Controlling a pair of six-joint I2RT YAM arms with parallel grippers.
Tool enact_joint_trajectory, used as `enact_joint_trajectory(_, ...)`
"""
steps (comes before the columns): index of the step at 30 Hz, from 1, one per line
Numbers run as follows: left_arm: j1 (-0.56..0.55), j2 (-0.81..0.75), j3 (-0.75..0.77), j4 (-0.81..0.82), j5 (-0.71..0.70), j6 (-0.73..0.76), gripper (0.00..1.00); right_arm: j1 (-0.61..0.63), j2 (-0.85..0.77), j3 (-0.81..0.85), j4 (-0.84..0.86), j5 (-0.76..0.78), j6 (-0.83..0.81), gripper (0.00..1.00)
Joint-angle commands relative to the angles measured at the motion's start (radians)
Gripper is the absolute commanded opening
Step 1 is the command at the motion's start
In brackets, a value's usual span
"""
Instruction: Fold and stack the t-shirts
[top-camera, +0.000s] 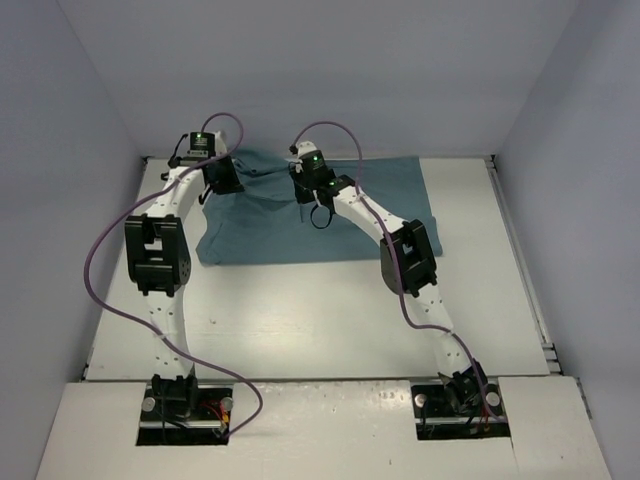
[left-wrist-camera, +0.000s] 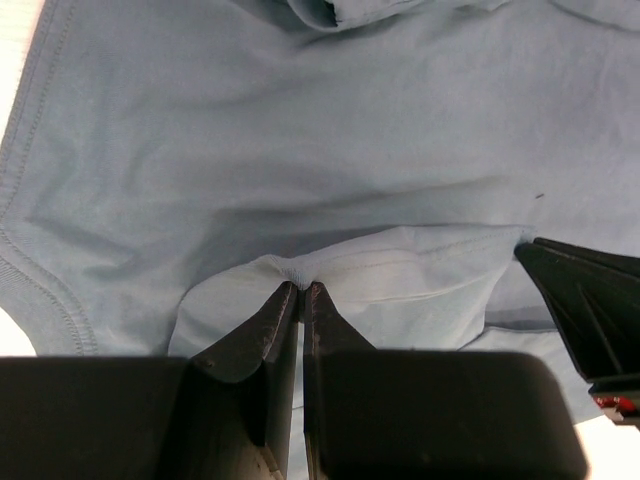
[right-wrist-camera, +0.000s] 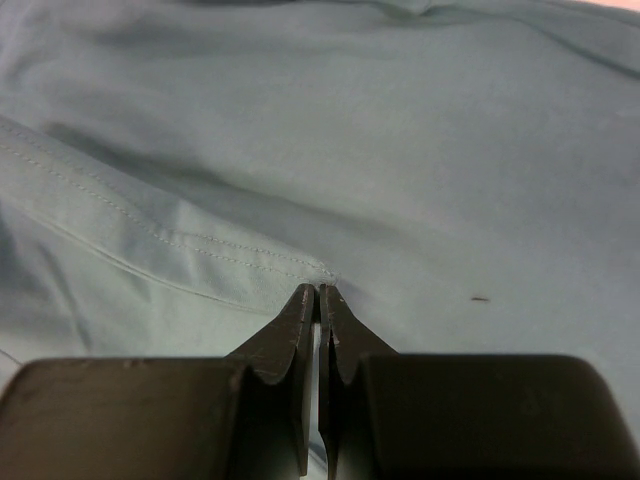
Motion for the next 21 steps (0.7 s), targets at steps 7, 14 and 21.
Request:
enact_joint_trajectory(7, 0.007, -0.165, -0.147, 0.03, 0.036, -0.049, 0.0, -0.005, -0.16, -0.135, 0.05, -0.053, -0.004, 0.0)
enact_joint_trajectory(14, 0.012, -0.235, -0.249, -0.001, 0.016, -0.079, 0.0, 0.002, -0.243, -0.258, 0.052, -0.094, 0.031, 0.0)
enact_joint_trajectory(21, 0.016, -0.313, -0.298, -0.03, 0.012, -0.106, 0.0, 0.019, -0.311, -0.313, 0.052, -0.094, 0.051, 0.0)
